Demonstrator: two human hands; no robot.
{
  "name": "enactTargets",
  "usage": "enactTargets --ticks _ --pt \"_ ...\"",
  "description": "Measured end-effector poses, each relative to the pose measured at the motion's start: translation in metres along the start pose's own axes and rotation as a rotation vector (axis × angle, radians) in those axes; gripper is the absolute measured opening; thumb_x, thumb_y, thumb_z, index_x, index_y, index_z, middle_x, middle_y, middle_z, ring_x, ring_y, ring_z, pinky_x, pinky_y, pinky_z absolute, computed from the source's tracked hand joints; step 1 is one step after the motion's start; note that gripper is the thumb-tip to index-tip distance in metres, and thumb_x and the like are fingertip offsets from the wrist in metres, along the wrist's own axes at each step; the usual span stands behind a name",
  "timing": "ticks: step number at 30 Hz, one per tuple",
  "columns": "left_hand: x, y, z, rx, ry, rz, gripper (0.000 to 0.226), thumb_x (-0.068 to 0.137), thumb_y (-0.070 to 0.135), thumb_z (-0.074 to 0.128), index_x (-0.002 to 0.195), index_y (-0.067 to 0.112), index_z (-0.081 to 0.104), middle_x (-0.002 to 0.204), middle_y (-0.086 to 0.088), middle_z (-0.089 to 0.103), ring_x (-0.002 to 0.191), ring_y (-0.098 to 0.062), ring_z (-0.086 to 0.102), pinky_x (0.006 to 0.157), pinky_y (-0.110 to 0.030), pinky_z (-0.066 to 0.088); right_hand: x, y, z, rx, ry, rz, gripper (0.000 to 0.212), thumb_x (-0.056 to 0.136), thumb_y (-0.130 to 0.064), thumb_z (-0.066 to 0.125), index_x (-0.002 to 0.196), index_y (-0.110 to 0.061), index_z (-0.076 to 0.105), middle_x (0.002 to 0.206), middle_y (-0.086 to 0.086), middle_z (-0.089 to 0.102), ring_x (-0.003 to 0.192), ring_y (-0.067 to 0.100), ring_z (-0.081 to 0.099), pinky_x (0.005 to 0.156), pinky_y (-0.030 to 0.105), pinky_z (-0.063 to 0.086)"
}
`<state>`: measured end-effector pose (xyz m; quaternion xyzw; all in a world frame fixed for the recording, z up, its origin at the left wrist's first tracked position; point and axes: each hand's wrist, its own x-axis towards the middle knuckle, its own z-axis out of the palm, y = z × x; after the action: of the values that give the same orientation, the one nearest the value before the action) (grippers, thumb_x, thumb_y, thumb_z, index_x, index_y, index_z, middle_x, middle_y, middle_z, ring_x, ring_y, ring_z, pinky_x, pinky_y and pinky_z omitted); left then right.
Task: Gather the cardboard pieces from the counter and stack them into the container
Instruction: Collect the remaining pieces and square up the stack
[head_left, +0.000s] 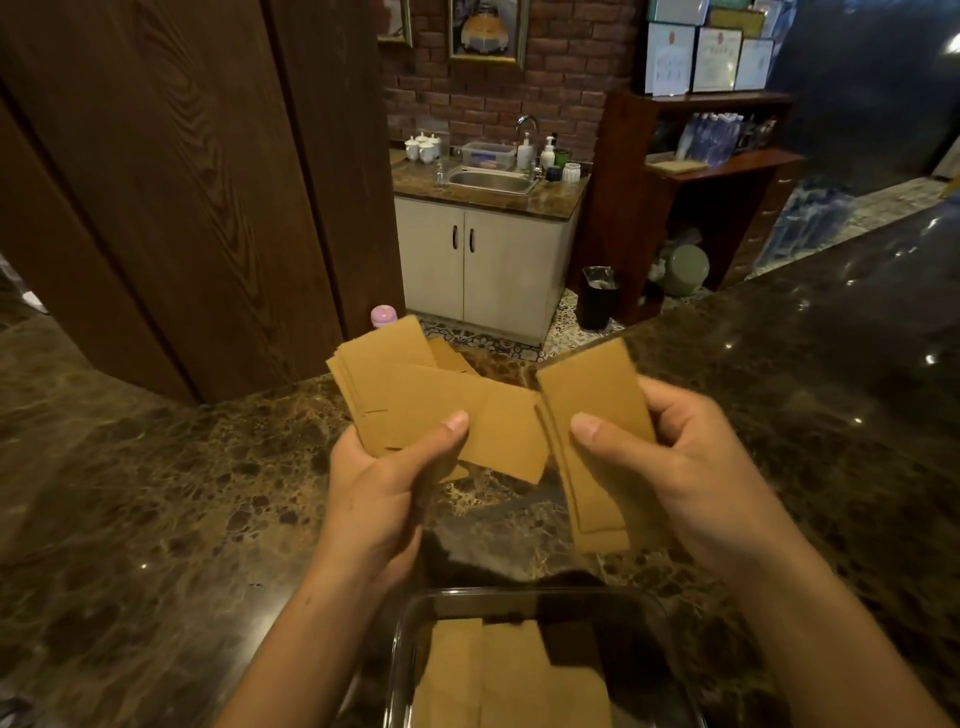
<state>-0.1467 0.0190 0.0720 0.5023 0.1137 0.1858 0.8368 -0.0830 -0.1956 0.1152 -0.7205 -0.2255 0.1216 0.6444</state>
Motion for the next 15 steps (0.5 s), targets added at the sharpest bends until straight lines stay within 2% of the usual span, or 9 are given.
enactTargets --ticks 3,6,8,11,13,15 --pt "-0.001 -0.003 -0.001 0.155 -0.097 -0.052 0.058 0.062 0.01 0.09 0.114 0.014 0.065 0.099 -0.004 0.079 0.093 -0.025 0.076 0.07 -0.032 0.06 0.004 -0.011 -0.006 0.046 -0.058 -0.015 0.027 0.088 -0.027 0.068 0.112 -0.017 0.074 0.1 0.006 0.078 0.089 0.02 0.075 0.076 0.03 0.063" --pt "-0.003 -0.007 0.004 0.141 -0.153 -0.089 0.052 0.068 0.01 0.087 0.116 0.008 0.067 0.11 -0.018 0.075 0.101 -0.035 0.074 0.077 -0.041 0.061 0.009 -0.012 0.002 -0.027 -0.152 0.039 0.026 0.096 -0.022 0.066 0.122 -0.022 0.069 0.109 0.0 0.079 0.098 0.016 0.076 0.083 0.033 0.063" --pt "-0.005 -0.007 0.01 0.136 -0.161 -0.088 0.049 0.07 0.015 0.088 0.115 0.008 0.069 0.111 -0.019 0.075 0.101 -0.035 0.074 0.08 -0.042 0.061 0.01 -0.007 0.011 -0.078 -0.173 0.063 0.028 0.099 -0.021 0.065 0.127 -0.024 0.066 0.112 -0.002 0.078 0.101 0.016 0.076 0.086 0.035 0.063" --pt "-0.007 -0.006 0.014 0.088 -0.175 -0.113 0.037 0.077 0.023 0.083 0.111 0.013 0.072 0.107 -0.012 0.078 0.098 -0.025 0.075 0.078 -0.035 0.061 0.009 0.0 0.02 -0.024 -0.105 0.055 0.024 0.1 -0.017 0.064 0.123 -0.019 0.068 0.106 0.001 0.079 0.094 0.014 0.077 0.078 0.028 0.063" --pt "-0.01 -0.003 0.014 0.01 -0.176 -0.179 0.031 0.082 0.024 0.069 0.112 0.016 0.071 0.104 -0.007 0.079 0.093 -0.019 0.076 0.072 -0.032 0.062 0.009 0.004 0.022 0.057 -0.005 0.04 0.022 0.099 -0.017 0.063 0.121 -0.019 0.069 0.107 0.003 0.08 0.097 0.018 0.078 0.082 0.037 0.064" --pt "-0.011 0.0 0.013 -0.027 -0.174 -0.197 0.035 0.087 0.021 0.062 0.121 0.013 0.066 0.109 -0.01 0.078 0.096 -0.023 0.075 0.073 -0.035 0.063 0.009 0.006 0.021 0.149 0.089 0.037 0.023 0.099 -0.018 0.062 0.121 -0.021 0.068 0.11 0.003 0.08 0.1 0.022 0.078 0.084 0.043 0.063"
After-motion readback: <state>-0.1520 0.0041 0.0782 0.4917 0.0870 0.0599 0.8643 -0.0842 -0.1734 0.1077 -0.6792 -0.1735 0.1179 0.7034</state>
